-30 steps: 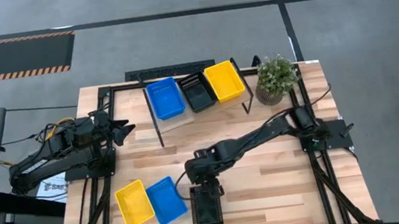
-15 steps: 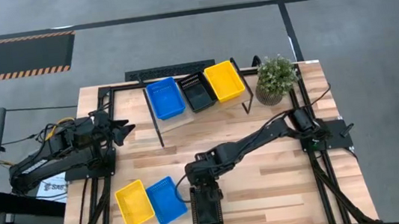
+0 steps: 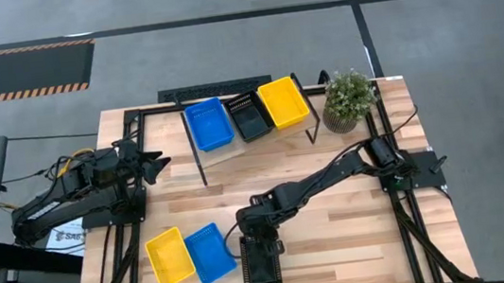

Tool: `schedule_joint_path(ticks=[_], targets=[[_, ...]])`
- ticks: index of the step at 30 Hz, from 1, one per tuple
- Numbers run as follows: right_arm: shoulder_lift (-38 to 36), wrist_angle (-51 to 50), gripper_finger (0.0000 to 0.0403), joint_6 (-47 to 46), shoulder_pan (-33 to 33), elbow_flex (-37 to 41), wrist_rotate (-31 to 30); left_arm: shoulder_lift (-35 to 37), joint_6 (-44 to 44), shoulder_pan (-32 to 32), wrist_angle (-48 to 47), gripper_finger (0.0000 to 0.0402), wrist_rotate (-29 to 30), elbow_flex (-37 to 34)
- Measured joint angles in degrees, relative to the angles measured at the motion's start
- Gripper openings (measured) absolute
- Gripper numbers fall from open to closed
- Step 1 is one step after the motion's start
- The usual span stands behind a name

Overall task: Stack baskets on shelf by color
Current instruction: Stack the black bin on the black bins on the shelf

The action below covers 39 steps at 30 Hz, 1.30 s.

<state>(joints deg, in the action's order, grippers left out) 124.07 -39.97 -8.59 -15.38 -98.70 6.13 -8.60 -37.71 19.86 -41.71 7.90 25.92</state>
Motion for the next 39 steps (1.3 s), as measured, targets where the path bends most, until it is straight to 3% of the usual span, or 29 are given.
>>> schedule_joint_path(ticks=[9, 15, 22, 30, 39], targets=[[0.00, -0.32, 0.0085, -0.27, 0.05, 0.00, 0.00, 0.00, 1.04, 0.00, -0.01, 0.0265, 0.00, -0.01], [0.00, -0.83, 0.0016, 1.50, 0.04, 0.00, -0.03, 0.00, 1.05, 0.00, -0.02, 0.0265, 0.00, -0.01], [-1.13, -0.98, 0.0008, 7.43, 0.68, 0.00, -0.09, 0.00, 1.07, 0.00, -0.02, 0.0265, 0.00, 0.00], [-13.61, -5.53, 0.0003, 15.06, 7.26, -1.22, -0.17, 0.00, 1.07, 0.00, -0.03, 0.0265, -0.02, 0.01], [-32.93, -6.10, 0.0003, 24.45, 22.63, -1.36, -0.15, 0.00, 1.07, 0.00, -0.02, 0.0265, -0.01, -0.01]])
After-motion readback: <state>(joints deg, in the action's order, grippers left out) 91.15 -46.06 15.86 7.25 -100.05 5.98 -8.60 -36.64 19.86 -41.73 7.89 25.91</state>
